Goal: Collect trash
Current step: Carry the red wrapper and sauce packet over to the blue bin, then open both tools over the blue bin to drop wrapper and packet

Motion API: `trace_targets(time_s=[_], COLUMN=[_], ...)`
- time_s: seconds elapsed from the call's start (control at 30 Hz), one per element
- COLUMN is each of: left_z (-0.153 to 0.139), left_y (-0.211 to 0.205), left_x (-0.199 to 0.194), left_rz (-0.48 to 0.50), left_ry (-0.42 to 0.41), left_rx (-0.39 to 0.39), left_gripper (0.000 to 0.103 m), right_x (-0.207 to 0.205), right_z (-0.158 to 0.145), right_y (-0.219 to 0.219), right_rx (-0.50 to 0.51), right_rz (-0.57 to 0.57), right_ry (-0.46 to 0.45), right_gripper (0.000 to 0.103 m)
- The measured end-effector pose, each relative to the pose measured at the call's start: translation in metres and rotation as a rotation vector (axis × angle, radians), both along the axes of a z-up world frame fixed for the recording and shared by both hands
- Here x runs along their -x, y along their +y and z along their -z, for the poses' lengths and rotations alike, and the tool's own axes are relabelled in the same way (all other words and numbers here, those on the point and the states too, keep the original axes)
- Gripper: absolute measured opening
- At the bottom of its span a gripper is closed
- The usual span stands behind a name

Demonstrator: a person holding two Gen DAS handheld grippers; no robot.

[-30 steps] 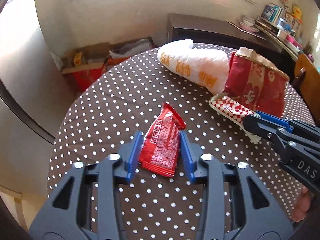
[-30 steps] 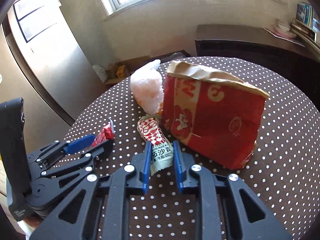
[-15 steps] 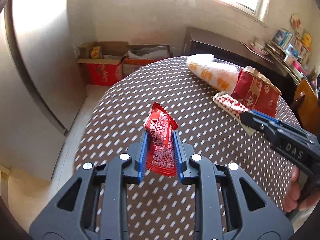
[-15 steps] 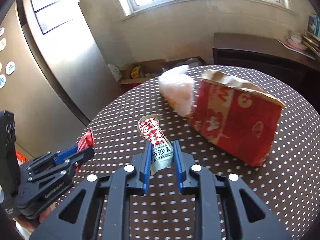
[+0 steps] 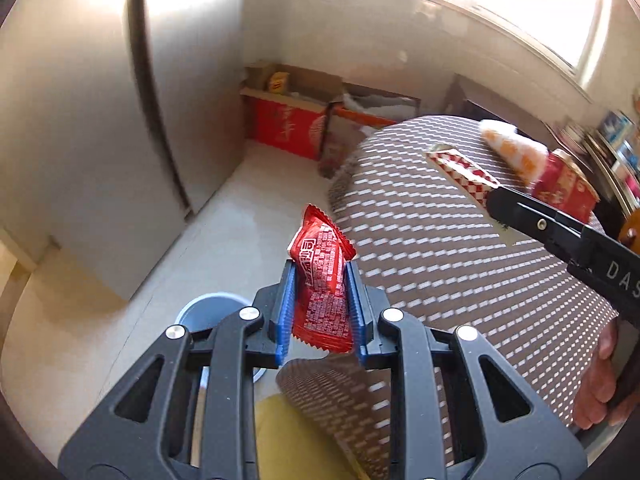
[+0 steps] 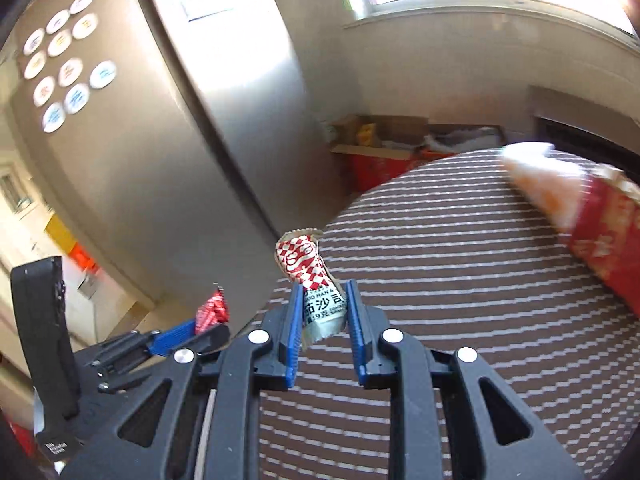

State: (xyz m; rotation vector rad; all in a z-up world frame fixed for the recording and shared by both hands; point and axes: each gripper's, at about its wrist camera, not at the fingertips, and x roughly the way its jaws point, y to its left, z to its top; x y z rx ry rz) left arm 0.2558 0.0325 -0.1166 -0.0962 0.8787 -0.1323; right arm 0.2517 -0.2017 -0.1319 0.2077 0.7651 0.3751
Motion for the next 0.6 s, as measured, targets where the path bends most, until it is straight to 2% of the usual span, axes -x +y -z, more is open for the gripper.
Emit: trace_targets(time_s=[0.37, 0.6], left_z=[0.039, 0.062], left_y=[0.085, 0.124], left_x=[0.007, -0.005], left_rz=[-0.197, -0.302], left_ry=[0.093, 0.173], left_rx=[0.019, 0.025], left_gripper=[0.024, 0.025], right_x=[-0.034, -0.067], right_z=[0.019, 0.041], right_y=[0.120, 0.170], right_rx=[0.004, 0.030], right_rz=[-0.171, -0.225], right_ry=[0.046, 0.133], right_gripper=[0.021, 0.021])
